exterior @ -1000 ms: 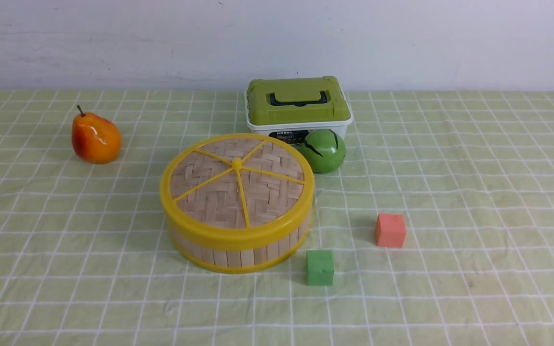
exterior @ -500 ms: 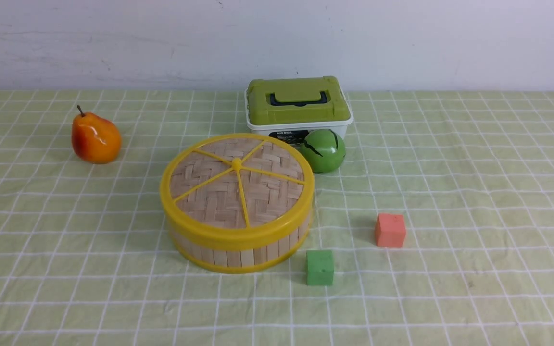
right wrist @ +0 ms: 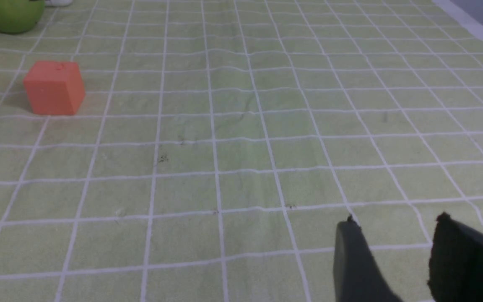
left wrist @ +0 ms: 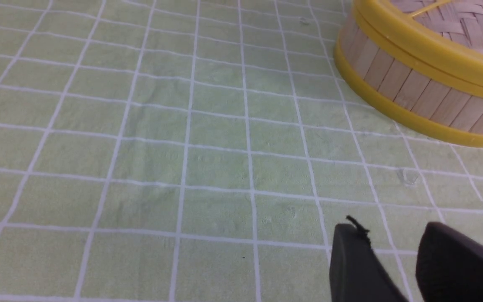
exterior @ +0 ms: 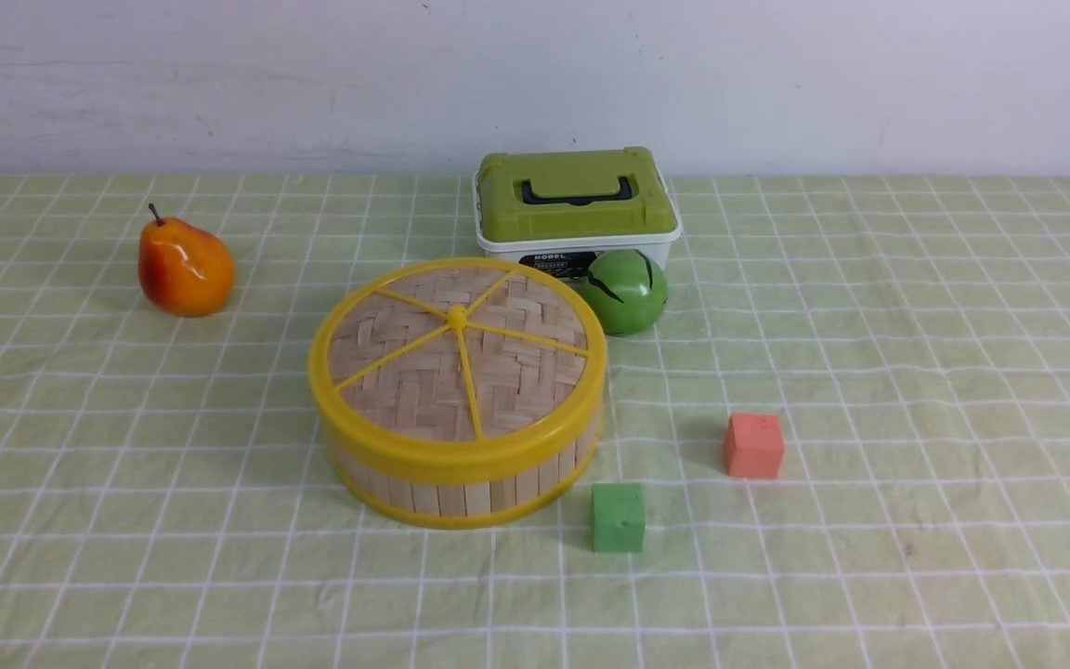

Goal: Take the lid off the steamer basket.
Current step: Use the left arm to lift the lid of the steamer

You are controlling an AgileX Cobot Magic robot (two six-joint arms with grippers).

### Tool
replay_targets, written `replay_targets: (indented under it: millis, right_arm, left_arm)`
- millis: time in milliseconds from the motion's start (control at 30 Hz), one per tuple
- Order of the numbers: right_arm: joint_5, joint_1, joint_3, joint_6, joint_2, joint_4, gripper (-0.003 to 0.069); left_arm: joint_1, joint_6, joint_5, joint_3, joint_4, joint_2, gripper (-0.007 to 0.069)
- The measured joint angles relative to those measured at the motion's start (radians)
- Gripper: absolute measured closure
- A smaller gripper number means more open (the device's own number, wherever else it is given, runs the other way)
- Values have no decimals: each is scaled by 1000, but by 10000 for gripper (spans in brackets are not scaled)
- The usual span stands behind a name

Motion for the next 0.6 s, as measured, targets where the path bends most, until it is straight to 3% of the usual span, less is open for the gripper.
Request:
replay_targets:
  millis: [233,367,600]
  right_arm:
    - [0,0,0,0,0,0,418]
    - [0,0,0,0,0,0,418]
    - [0,0,0,0,0,0,418]
  left_arm:
    - [0,0,-145,0,0,0,391]
    - [0,1,-378,0,0,0,388]
    - [0,-29,-640,0,5,0,388]
